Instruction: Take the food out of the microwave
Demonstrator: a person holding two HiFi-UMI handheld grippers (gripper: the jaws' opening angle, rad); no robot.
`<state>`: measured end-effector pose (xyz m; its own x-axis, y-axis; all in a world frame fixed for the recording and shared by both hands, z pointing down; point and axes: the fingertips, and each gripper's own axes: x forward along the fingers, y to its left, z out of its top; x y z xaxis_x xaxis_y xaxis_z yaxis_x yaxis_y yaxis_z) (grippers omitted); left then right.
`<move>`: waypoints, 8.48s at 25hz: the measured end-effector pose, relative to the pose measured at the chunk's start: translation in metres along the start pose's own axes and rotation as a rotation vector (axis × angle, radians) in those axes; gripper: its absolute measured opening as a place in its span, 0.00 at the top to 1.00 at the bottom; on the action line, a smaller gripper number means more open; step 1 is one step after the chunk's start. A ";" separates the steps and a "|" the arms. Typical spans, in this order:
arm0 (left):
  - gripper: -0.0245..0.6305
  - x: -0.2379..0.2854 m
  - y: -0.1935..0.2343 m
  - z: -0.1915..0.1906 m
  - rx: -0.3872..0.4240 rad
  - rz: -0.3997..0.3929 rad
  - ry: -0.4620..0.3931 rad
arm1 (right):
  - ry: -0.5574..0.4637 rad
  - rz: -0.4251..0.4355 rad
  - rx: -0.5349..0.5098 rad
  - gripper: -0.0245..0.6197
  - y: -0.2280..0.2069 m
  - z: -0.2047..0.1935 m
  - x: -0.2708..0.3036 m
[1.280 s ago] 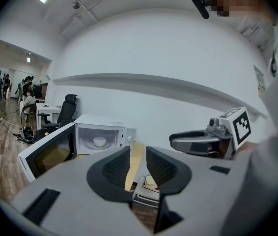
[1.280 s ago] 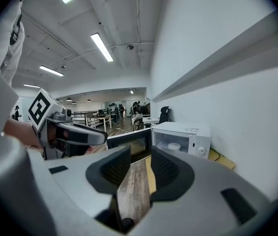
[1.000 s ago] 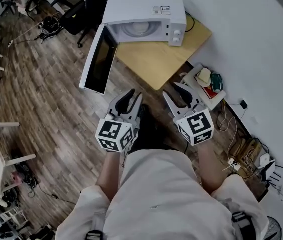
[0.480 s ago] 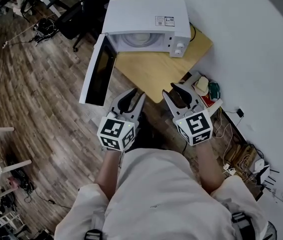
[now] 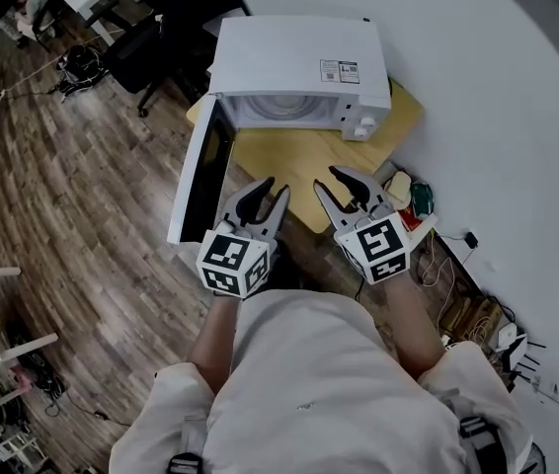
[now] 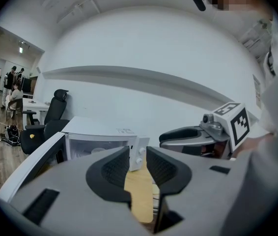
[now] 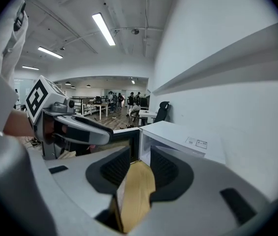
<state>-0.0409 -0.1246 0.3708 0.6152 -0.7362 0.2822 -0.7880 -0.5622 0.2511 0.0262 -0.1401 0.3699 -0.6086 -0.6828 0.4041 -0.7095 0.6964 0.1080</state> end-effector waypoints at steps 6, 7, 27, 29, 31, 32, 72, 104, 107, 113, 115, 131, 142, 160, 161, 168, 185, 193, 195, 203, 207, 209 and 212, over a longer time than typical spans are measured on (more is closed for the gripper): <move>0.82 0.010 0.033 0.006 0.003 -0.012 0.003 | 0.045 0.002 -0.040 0.77 -0.001 0.000 0.038; 0.82 0.012 0.038 0.006 0.006 -0.015 0.005 | 0.054 0.002 -0.050 0.77 0.000 0.000 0.043; 0.82 0.059 0.081 -0.019 0.011 -0.056 0.085 | 0.226 -0.133 -0.316 0.78 -0.049 -0.056 0.133; 0.82 0.063 0.086 -0.023 0.008 -0.052 0.089 | 0.238 -0.146 -0.378 0.78 -0.052 -0.062 0.143; 0.82 0.065 0.092 -0.027 0.005 -0.048 0.094 | 0.250 -0.153 -0.434 0.78 -0.054 -0.067 0.152; 0.82 0.067 0.094 -0.029 0.002 -0.046 0.096 | 0.256 -0.158 -0.470 0.78 -0.055 -0.070 0.157; 0.82 0.079 0.144 -0.081 -0.049 0.038 0.130 | 0.391 -0.316 -0.822 0.72 -0.114 -0.160 0.310; 0.82 0.075 0.146 -0.090 -0.071 0.060 0.144 | 0.370 -0.402 -1.099 0.76 -0.120 -0.170 0.328; 0.82 0.074 0.145 -0.089 -0.070 0.058 0.142 | 0.369 -0.409 -1.116 0.76 -0.119 -0.170 0.327; 0.82 0.073 0.144 -0.088 -0.068 0.059 0.141 | 0.368 -0.394 -1.146 0.77 -0.116 -0.170 0.325; 0.82 0.074 0.143 -0.089 -0.067 0.057 0.141 | 0.369 -0.389 -1.149 0.78 -0.116 -0.170 0.325; 0.82 0.069 0.141 -0.083 -0.067 0.051 0.129 | 0.362 -0.377 -1.154 0.84 -0.111 -0.159 0.315; 0.82 0.058 0.125 -0.066 -0.050 0.031 0.102 | 0.336 -0.345 -1.117 0.84 -0.090 -0.132 0.276; 0.82 0.056 0.097 -0.056 -0.039 0.010 0.104 | 0.327 -0.275 -1.037 0.85 -0.060 -0.120 0.187; 0.82 0.057 0.095 -0.055 -0.036 0.008 0.104 | 0.324 -0.274 -1.033 0.85 -0.059 -0.121 0.183; 0.82 0.064 0.073 -0.053 -0.019 0.010 0.113 | 0.311 -0.250 -1.016 0.86 -0.060 -0.119 0.148; 0.82 0.042 -0.008 -0.019 0.025 0.067 0.044 | 0.210 -0.138 -1.052 0.86 -0.052 -0.043 0.038; 0.82 0.028 -0.046 -0.017 0.036 0.093 0.012 | 0.181 -0.106 -1.062 0.86 -0.043 -0.031 -0.002; 0.82 0.025 -0.054 -0.020 0.037 0.100 0.009 | 0.179 -0.101 -1.055 0.86 -0.042 -0.032 -0.009; 0.87 0.015 -0.085 -0.028 0.045 0.121 -0.010 | 0.167 -0.086 -1.060 0.86 -0.035 -0.032 -0.035; 0.90 0.014 -0.098 -0.031 0.040 0.126 -0.013 | 0.161 -0.079 -1.070 0.86 -0.032 -0.031 -0.044; 0.91 0.014 -0.103 -0.031 0.040 0.125 -0.017 | 0.159 -0.078 -1.073 0.86 -0.031 -0.031 -0.047; 0.92 0.014 -0.109 -0.032 0.042 0.123 -0.024 | 0.154 -0.076 -1.075 0.87 -0.030 -0.030 -0.050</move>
<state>0.0546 -0.0618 0.3774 0.5134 -0.8090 0.2863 -0.8582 -0.4820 0.1768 0.0889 -0.1207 0.3742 -0.4720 -0.7492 0.4648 -0.0162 0.5344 0.8451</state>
